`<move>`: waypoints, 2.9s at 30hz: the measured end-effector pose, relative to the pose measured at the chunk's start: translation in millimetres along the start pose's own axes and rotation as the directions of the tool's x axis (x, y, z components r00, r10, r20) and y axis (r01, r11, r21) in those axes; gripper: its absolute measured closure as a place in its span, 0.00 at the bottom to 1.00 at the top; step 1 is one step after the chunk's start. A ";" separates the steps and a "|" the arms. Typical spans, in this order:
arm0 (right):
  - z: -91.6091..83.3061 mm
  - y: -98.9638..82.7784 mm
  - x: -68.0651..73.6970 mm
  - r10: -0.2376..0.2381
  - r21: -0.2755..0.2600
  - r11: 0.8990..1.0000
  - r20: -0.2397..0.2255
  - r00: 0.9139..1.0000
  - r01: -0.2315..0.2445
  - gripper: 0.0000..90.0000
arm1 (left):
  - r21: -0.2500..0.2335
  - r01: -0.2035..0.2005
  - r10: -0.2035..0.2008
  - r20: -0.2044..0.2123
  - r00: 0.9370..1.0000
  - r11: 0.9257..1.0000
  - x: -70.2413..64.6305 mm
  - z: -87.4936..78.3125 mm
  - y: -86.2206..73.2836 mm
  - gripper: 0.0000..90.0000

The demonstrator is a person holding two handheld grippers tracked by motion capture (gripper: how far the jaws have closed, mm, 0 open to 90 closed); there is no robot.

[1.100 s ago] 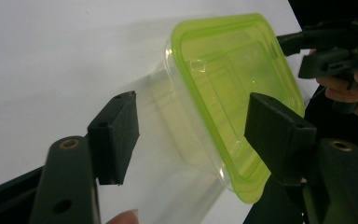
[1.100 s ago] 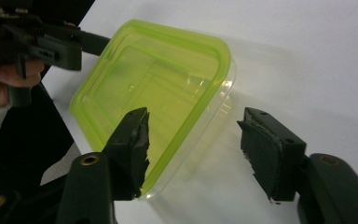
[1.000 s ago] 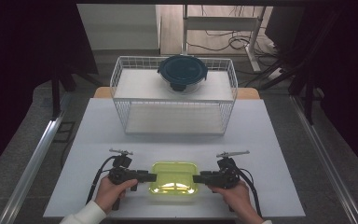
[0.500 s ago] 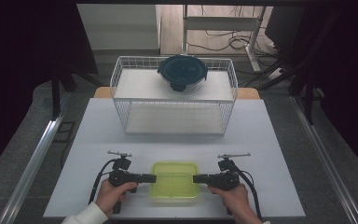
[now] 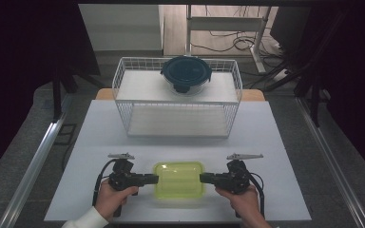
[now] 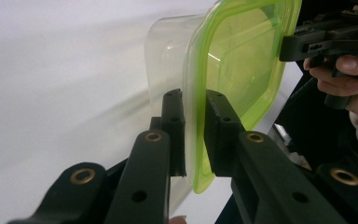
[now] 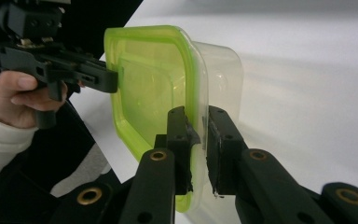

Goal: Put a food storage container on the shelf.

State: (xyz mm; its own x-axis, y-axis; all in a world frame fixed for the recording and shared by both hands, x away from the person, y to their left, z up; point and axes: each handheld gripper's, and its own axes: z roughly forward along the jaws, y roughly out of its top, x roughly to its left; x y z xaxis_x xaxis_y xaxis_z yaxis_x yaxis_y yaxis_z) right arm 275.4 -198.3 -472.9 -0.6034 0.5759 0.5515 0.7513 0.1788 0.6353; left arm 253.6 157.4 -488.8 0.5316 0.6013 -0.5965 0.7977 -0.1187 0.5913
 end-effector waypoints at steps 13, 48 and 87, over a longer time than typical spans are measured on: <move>-14.5 20.2 13.2 -0.094 -0.057 0.994 0.034 0.995 0.095 0.89 | -0.039 -0.087 0.085 -0.031 0.996 0.995 -15.0 -10.9 28.7 0.90; -73.1 191.0 59.3 -0.269 -0.218 0.931 0.127 0.955 0.291 0.89 | -0.169 -0.266 0.261 -0.055 0.964 0.949 -49.7 -80.2 206.0 0.90; -51.9 312.1 -8.6 0.052 -0.233 0.971 -0.015 0.999 -0.053 0.86 | -0.160 0.031 -0.024 0.048 0.999 0.987 3.5 -68.2 333.2 0.88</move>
State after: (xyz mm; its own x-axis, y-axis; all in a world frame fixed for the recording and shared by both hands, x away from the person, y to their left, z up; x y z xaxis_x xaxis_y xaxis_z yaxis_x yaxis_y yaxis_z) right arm 501.2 -188.9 -251.3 -0.5678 0.5727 0.5913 0.6994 -0.0433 0.7134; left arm 501.9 173.8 -256.9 0.5253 0.5656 -0.6358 0.7583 0.0279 0.6513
